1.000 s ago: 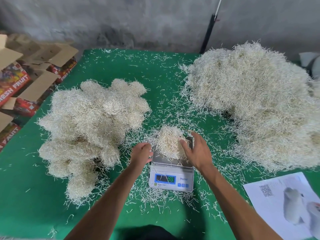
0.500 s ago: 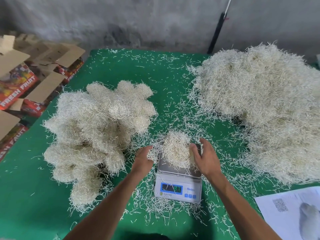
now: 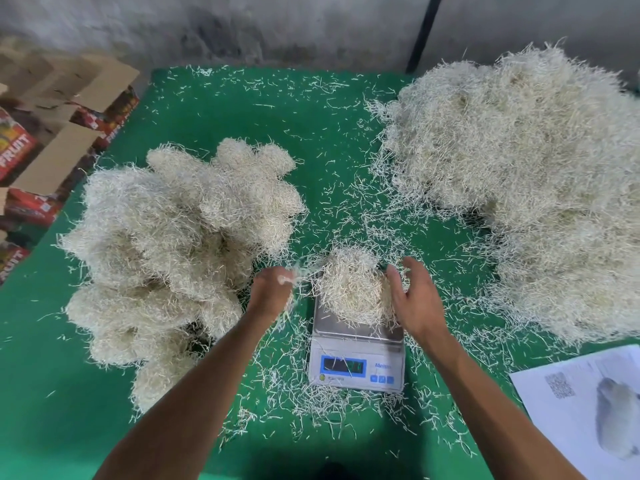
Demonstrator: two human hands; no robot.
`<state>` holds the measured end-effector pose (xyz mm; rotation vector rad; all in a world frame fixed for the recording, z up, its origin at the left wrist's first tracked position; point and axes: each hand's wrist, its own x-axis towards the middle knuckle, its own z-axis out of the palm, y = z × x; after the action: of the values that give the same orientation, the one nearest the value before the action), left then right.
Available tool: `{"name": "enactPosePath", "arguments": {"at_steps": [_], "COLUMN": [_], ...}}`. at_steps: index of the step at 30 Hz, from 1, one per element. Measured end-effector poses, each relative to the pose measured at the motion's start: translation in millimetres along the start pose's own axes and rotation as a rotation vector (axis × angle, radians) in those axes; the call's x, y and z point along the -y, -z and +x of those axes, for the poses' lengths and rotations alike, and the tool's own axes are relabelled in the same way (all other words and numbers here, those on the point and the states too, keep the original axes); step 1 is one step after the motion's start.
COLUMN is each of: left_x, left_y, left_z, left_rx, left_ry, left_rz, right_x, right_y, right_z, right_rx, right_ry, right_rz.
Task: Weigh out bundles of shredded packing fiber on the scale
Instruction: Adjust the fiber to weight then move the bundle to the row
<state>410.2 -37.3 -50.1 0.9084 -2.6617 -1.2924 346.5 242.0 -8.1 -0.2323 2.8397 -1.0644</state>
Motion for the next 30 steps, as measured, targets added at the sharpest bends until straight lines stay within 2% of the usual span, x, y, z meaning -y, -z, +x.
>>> {"name": "enactPosePath", "arguments": {"at_steps": [4, 6, 8, 13, 19, 22, 24, 27, 30], "left_x": [-40.0, -68.3, -93.7, -135.4, -163.0, -162.2, -152.8, -129.7, -106.9], "left_y": [49.3, 70.7, 85.5, 89.4, 57.6, 35.8, 20.5, 6.8, 4.0], "left_z": [6.8, 2.8, -7.4, -38.7, -63.3, -68.8, -66.8, -62.6, -63.1], "left_rx": [-0.253, -0.301, -0.248, 0.006, 0.101, 0.146, 0.135, 0.125, 0.071], "left_ry": [-0.264, -0.361, -0.409, -0.369, -0.284, -0.357, -0.428, -0.362, -0.288], "left_rz": [-0.072, -0.180, -0.279, -0.391, -0.473, -0.376, -0.152, 0.164, 0.222], "right_x": [16.9, 28.3, 38.5, 54.2, 51.8, 43.8, 36.8, 27.5, 17.6], "right_y": [3.1, 6.1, 9.2, 18.0, 25.6, 26.8, 27.2, 29.8, 32.2], "right_z": [-0.2, -1.3, -2.4, -1.7, -6.7, -9.6, -12.3, -16.6, -18.8], "right_rx": [-0.035, -0.055, -0.070, -0.114, -0.126, -0.127, -0.137, -0.150, -0.151], "right_ry": [0.018, 0.041, 0.069, 0.084, 0.086, 0.067, 0.049, 0.024, 0.003], "right_rz": [0.057, 0.094, 0.098, 0.117, 0.167, 0.179, 0.186, 0.194, 0.187]}}
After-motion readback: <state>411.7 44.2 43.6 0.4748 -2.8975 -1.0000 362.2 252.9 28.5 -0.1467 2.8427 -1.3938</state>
